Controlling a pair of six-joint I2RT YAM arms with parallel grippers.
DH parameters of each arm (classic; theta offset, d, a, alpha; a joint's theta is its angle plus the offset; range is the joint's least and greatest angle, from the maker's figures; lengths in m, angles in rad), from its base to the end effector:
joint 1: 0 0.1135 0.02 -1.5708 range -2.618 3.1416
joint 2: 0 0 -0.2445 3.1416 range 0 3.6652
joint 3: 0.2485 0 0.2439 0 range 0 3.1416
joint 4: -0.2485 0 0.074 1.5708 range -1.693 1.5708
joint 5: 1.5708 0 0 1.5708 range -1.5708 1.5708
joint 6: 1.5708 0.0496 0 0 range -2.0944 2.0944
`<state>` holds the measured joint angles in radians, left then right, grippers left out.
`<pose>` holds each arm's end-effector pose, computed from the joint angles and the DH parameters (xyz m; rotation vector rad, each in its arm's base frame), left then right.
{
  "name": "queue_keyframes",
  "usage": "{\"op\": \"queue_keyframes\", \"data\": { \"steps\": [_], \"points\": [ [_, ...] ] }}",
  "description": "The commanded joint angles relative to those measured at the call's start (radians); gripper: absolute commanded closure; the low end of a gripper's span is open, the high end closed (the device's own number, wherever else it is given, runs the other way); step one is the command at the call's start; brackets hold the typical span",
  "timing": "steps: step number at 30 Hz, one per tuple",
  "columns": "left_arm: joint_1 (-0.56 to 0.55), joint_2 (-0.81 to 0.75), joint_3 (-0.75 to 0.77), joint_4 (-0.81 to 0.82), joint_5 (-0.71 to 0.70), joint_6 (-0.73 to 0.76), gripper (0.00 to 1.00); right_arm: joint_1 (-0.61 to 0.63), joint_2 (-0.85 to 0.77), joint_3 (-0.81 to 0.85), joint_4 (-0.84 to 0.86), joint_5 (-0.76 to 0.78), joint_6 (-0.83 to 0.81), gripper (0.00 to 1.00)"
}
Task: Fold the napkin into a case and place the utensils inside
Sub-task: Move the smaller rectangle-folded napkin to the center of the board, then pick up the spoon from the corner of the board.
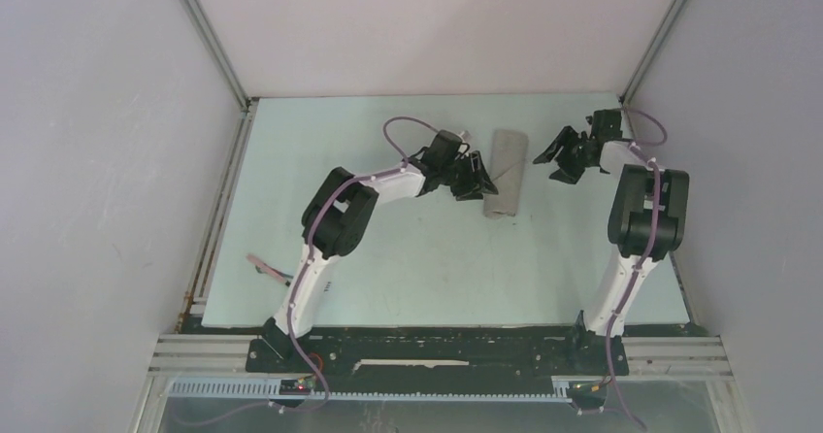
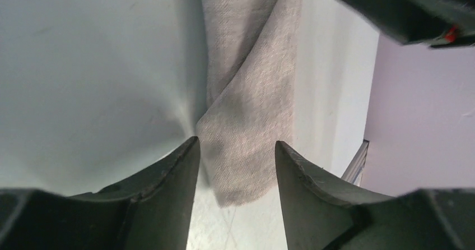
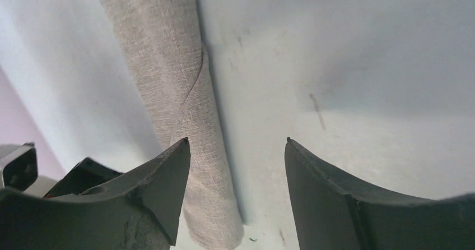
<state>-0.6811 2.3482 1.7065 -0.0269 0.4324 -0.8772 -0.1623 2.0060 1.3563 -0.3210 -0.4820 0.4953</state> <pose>0.3833 -0.3374 0.1205 0.0200 2.5153 -1.2423 0.4125 -0.0442 0.1426 0.6354 2.4586 0.7435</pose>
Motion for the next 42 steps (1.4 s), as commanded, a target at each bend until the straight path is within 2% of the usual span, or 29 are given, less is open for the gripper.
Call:
{"op": "queue_keyframes", "data": {
  "steps": [1, 4, 6, 9, 11, 13, 15, 19, 21, 23, 25, 30, 32, 36, 39, 42],
  "points": [
    [0.024, -0.222, -0.101, -0.115, -0.058, 0.103, 0.41, 0.02, -0.143, 0.074, -0.21, 0.171, -0.145, 0.28],
    [0.032, -0.506, -0.361, -0.205, -0.147, 0.201, 0.31, 0.078, -0.27, 0.024, -0.238, 0.185, -0.183, 0.28],
    [0.054, -0.72, -0.538, -0.261, -0.189, 0.206, 0.27, 0.134, -0.346, -0.041, -0.222, 0.159, -0.181, 0.28],
    [0.118, -1.015, -0.76, -0.386, -0.252, 0.164, 0.24, 0.292, -0.431, -0.115, -0.189, 0.149, -0.171, 0.28],
    [0.174, -1.198, -0.828, -0.545, -0.334, 0.143, 0.23, 0.406, -0.451, -0.146, -0.171, 0.159, -0.153, 0.29],
    [0.244, -1.343, -0.849, -0.748, -0.462, 0.071, 0.23, 0.528, -0.461, -0.171, -0.139, 0.149, -0.129, 0.29],
    [0.349, -1.501, -0.885, -0.947, -0.531, -0.022, 0.25, 0.628, -0.466, -0.195, -0.107, 0.147, -0.108, 0.29],
    [0.635, -1.73, -1.002, -1.045, -0.59, -0.078, 0.24, 0.781, -0.463, -0.221, -0.06, 0.155, -0.076, 0.29],
    [0.793, -1.751, -1.047, -1.025, -0.58, -0.024, 0.2, 0.838, -0.461, -0.229, -0.046, 0.15, -0.069, 0.29],
    [0.935, -1.695, -1.094, -0.995, -0.541, 0.027, 0.15, 0.89, -0.465, -0.234, -0.04, 0.152, -0.072, 0.29],
    [1.042, -1.598, -1.126, -0.9, -0.376, 0.095, 0.25, 0.932, -0.475, -0.25, -0.023, 0.154, -0.078, 0.28],
    [1.053, -1.36, -1.119, -0.815, -0.363, 0.039, 0.46, 0.962, -0.483, -0.292, 0.016, 0.106, -0.097, 0.28],
    [1.042, -1.303, -1.126, -0.784, -0.371, -0.009, 0.47, 0.957, -0.485, -0.298, 0.02, 0.102, -0.109, 0.28],
    [1.013, -1.261, -1.12, -0.801, -0.489, -0.097, 0.47, 0.934, -0.503, -0.321, 0.033, 0.075, -0.121, 0.28],
    [1.011, -1.287, -1.115, -0.866, -0.587, -0.152, 0.47, 0.904, -0.516, -0.345, 0.046, 0.049, -0.122, 0.28],
    [1.025, -1.332, -1.129, -0.829, -0.635, -0.162, 0.43, 0.866, -0.527, -0.373, 0.067, 0.019, -0.119, 0.28]
  ]
}}
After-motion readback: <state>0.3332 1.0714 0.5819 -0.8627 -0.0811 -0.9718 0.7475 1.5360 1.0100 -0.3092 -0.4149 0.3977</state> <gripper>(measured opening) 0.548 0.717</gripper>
